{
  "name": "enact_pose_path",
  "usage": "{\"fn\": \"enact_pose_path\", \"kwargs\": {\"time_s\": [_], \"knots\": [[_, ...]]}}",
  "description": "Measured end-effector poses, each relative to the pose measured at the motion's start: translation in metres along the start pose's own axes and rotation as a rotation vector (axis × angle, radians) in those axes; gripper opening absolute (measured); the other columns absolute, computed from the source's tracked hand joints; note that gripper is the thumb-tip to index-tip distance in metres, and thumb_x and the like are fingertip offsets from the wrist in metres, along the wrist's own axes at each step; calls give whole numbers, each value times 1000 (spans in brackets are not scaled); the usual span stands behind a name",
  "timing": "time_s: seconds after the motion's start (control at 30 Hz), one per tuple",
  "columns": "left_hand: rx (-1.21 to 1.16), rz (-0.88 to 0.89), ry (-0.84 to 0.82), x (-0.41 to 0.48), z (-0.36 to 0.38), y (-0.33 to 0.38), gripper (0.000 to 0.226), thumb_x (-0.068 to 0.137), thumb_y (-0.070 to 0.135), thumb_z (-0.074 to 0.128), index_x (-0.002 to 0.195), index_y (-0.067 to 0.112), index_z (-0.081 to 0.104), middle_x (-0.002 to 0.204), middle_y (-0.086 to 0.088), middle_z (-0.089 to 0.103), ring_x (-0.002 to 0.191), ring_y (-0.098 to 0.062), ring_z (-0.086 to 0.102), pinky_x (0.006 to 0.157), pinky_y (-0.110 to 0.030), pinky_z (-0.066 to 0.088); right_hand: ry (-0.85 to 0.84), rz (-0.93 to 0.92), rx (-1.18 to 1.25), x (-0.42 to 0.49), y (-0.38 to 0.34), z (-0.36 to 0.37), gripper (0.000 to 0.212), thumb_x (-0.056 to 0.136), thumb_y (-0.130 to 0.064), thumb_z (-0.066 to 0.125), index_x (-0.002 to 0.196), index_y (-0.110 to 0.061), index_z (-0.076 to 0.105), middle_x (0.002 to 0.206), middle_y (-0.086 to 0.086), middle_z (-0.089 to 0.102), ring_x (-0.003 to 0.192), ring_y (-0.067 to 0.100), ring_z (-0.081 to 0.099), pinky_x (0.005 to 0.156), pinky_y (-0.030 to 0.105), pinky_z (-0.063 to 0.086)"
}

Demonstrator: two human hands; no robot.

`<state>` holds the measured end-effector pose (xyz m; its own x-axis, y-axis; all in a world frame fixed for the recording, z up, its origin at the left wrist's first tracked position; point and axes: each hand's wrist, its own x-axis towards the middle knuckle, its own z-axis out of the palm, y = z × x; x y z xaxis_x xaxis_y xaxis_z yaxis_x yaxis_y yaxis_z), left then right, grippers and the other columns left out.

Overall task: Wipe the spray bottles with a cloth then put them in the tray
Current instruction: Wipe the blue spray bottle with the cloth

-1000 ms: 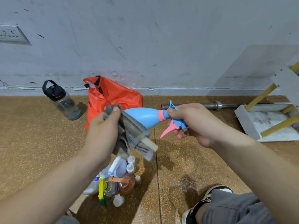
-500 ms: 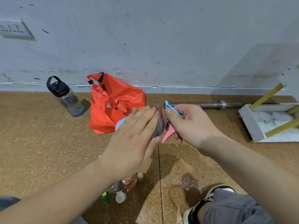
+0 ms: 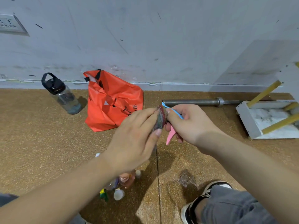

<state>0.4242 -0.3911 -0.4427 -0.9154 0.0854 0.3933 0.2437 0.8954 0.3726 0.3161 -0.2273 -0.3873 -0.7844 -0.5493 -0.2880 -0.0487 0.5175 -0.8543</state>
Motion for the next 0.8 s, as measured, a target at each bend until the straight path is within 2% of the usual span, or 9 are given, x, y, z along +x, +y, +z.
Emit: {"fn": "enact_pose_path", "kwargs": {"time_s": [0.07, 0.17, 0.23, 0.3, 0.43, 0.53, 0.67, 0.73, 0.8], "knots": [[-86, -116, 8, 0, -3, -12, 36, 108, 31, 42, 127, 7, 62, 125, -5, 65, 117, -25, 60, 102, -36, 46, 16, -11, 28, 0, 0, -4, 34, 106, -31, 52, 84, -11, 67, 68, 2, 71, 49, 23, 50, 50, 36, 46], [-559, -764, 141, 4, 1, -22, 32, 111, 34, 43, 100, 12, 63, 85, 10, 72, 85, -11, 69, 75, -25, 50, 71, -18, 31, 3, 2, -10, 32, 107, -30, 50, 90, -10, 69, 72, 5, 72, 47, 20, 51, 51, 36, 46], [-1054, -1240, 171, 6, 9, -27, 36, 108, 42, 49, 113, 13, 69, 98, 0, 80, 98, -22, 75, 84, -34, 54, 89, -15, 37, 6, 5, -13, 31, 107, -31, 50, 94, -10, 69, 70, 3, 71, 44, 18, 50, 51, 35, 45], [-1385, -1422, 128, 3, 8, -25, 37, 105, 45, 52, 118, 15, 70, 114, -8, 79, 102, -30, 75, 97, -46, 54, 97, -15, 61, 8, 7, -17, 30, 107, -31, 50, 96, -11, 69, 68, 1, 70, 45, 21, 52, 51, 35, 44], [-1536, -1444, 120, -3, 3, -18, 37, 103, 49, 51, 106, 19, 72, 109, -10, 77, 96, -33, 72, 108, -57, 47, 122, -24, 126, 9, 9, -24, 33, 108, -30, 49, 94, -6, 68, 71, 4, 70, 49, 27, 52, 54, 36, 44], [-1489, -1434, 177, 0, 7, -13, 43, 106, 52, 46, 114, 17, 70, 107, -8, 79, 97, -32, 72, 108, -57, 49, 119, -6, 138, 9, 12, -20, 33, 108, -31, 50, 96, -7, 69, 72, 4, 71, 51, 29, 53, 55, 37, 45], [-935, -1347, 263, -6, 15, -18, 46, 107, 52, 47, 98, 12, 67, 85, -16, 77, 75, -35, 75, 76, -53, 64, 78, 19, 136, 5, 12, -15, 28, 103, -30, 60, 97, -4, 69, 72, 5, 72, 49, 26, 56, 52, 35, 49], [-681, -1169, 260, -10, 12, -24, 46, 107, 49, 46, 85, 11, 62, 77, -20, 72, 72, -40, 72, 68, -55, 61, 72, 0, 121, 3, 10, -15, 23, 100, -27, 66, 97, -4, 68, 75, 8, 72, 48, 21, 58, 50, 33, 49], [-421, -959, 199, -8, 5, -29, 41, 108, 45, 44, 78, 18, 52, 70, -9, 65, 73, -38, 66, 61, -41, 47, 100, -17, 126, 2, 8, -16, 19, 98, -25, 68, 97, -5, 68, 77, 10, 71, 47, 17, 57, 49, 32, 49]]}}
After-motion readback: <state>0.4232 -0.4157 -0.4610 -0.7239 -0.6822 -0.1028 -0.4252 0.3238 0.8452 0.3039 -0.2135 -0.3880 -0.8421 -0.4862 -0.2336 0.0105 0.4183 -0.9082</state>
